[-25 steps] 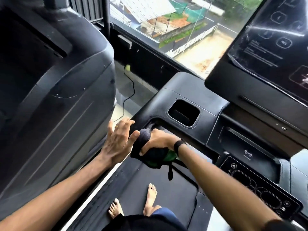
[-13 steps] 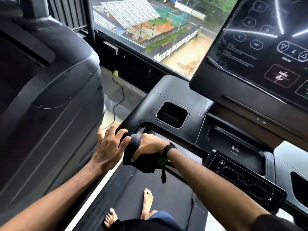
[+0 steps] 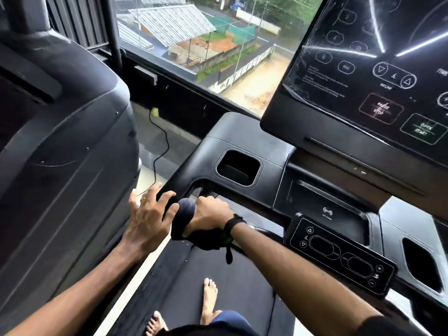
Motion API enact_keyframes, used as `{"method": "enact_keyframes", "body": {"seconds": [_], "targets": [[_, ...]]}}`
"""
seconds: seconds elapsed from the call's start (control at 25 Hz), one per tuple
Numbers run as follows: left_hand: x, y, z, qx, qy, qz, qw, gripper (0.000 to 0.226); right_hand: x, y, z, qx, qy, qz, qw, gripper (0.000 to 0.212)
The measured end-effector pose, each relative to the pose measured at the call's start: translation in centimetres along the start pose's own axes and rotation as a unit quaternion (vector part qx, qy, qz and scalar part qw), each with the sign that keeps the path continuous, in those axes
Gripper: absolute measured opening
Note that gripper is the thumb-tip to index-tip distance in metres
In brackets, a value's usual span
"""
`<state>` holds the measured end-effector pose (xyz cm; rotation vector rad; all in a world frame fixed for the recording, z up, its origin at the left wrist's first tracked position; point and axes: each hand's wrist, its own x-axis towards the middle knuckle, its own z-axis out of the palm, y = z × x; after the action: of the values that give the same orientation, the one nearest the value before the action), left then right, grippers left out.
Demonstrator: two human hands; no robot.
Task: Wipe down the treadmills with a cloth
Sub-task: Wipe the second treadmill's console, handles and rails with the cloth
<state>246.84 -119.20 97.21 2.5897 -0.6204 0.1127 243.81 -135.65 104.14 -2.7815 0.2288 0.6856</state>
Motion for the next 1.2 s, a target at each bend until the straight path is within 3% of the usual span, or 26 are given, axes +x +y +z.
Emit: {"method": "enact_keyframes", "body": {"seconds": [0.08, 0.12, 0.16, 0.28, 0.32, 0.36, 0.44, 0.52, 0.56, 0.64, 0.72, 0.76, 0.8, 0.88, 0.92, 0.96, 1.0, 1.08, 1.16, 1.2], "targets": [[0.0, -0.1, 0.0, -0.005, 0.002, -0.002, 1.0, 0.06, -1.0, -0.2, 2.9, -0.101, 0.143, -0.035, 0.984, 0.043], [0.0, -0.1, 0.0, -0.005, -0.001, -0.002, 1.0, 0.06, -1.1, -0.1, 3.3, -0.114, 0.162, -0.044, 0.979, 0.041], [0.1, -0.1, -0.1, -0.003, -0.002, -0.001, 1.0, 0.061, -0.7, 0.0, 2.5, -0.099, 0.136, -0.044, 0.985, 0.039], [0.1, -0.1, -0.1, 0.006, -0.003, 0.0, 1.0, 0.063, 1.5, 0.9, -1.2, 0.03, -0.097, 0.005, 0.995, 0.048], [0.0, -0.2, -0.1, 0.006, -0.007, -0.003, 1.0, 0.063, 1.7, 0.9, -1.6, 0.056, -0.135, 0.02, 0.989, 0.05], [0.0, -0.1, -0.2, 0.005, -0.008, -0.007, 1.0, 0.062, 1.3, 0.9, -1.3, 0.057, -0.125, 0.027, 0.99, 0.051], [-0.1, 0.1, -0.2, 0.002, -0.009, -0.008, 1.0, 0.062, 0.1, 0.7, 0.5, -0.028, 0.011, 0.013, 0.999, 0.049], [-0.1, 0.0, -0.1, -0.006, -0.012, -0.011, 1.0, 0.061, -1.0, 0.6, 2.5, -0.114, 0.13, -0.036, 0.984, 0.041], [0.0, 0.0, -0.1, -0.011, -0.014, -0.015, 1.0, 0.061, -1.0, 0.6, 2.5, -0.117, 0.131, -0.042, 0.984, 0.039], [0.2, 0.0, -0.2, -0.009, -0.01, -0.015, 1.0, 0.062, 0.4, 0.8, 0.1, -0.034, 0.003, -0.014, 0.999, 0.042], [0.1, -0.1, -0.1, -0.005, -0.013, -0.014, 1.0, 0.062, 1.7, 1.3, -1.7, 0.106, -0.163, 0.036, 0.98, 0.044], [0.0, -0.1, -0.1, -0.006, -0.015, -0.017, 1.0, 0.062, 1.7, 1.4, -1.8, 0.133, -0.187, 0.046, 0.972, 0.046], [0.0, 0.0, -0.2, -0.008, -0.013, -0.019, 1.0, 0.062, 1.4, 1.4, -1.4, 0.117, -0.158, 0.045, 0.979, 0.05], [-0.1, 0.1, -0.3, -0.018, -0.009, -0.016, 1.0, 0.061, 0.3, 1.3, 0.6, -0.025, 0.013, 0.018, 0.999, 0.05], [0.0, 0.1, -0.2, -0.023, -0.009, -0.014, 1.0, 0.061, -0.6, 1.2, 2.0, -0.101, 0.094, -0.011, 0.99, 0.046], [0.1, 0.0, -0.2, -0.024, -0.011, -0.013, 1.0, 0.059, -1.2, 1.1, 2.9, -0.135, 0.142, -0.035, 0.98, 0.042], [0.2, -0.1, -0.1, -0.019, -0.011, -0.014, 1.0, 0.057, -1.0, 0.9, 2.6, -0.138, 0.14, -0.038, 0.98, 0.04], [0.4, -0.2, 0.0, -0.004, -0.01, -0.006, 1.0, 0.052, 0.5, 1.2, 0.2, -0.045, -0.004, -0.01, 0.999, 0.047], [0.3, -0.4, 0.2, -0.005, -0.014, -0.009, 1.0, 0.052, 1.9, 1.6, -1.6, 0.093, -0.167, 0.032, 0.981, 0.052], [0.3, -0.3, 0.1, -0.007, -0.013, -0.015, 1.0, 0.052, 1.9, 1.6, -1.6, 0.112, -0.184, 0.043, 0.976, 0.052]]}}
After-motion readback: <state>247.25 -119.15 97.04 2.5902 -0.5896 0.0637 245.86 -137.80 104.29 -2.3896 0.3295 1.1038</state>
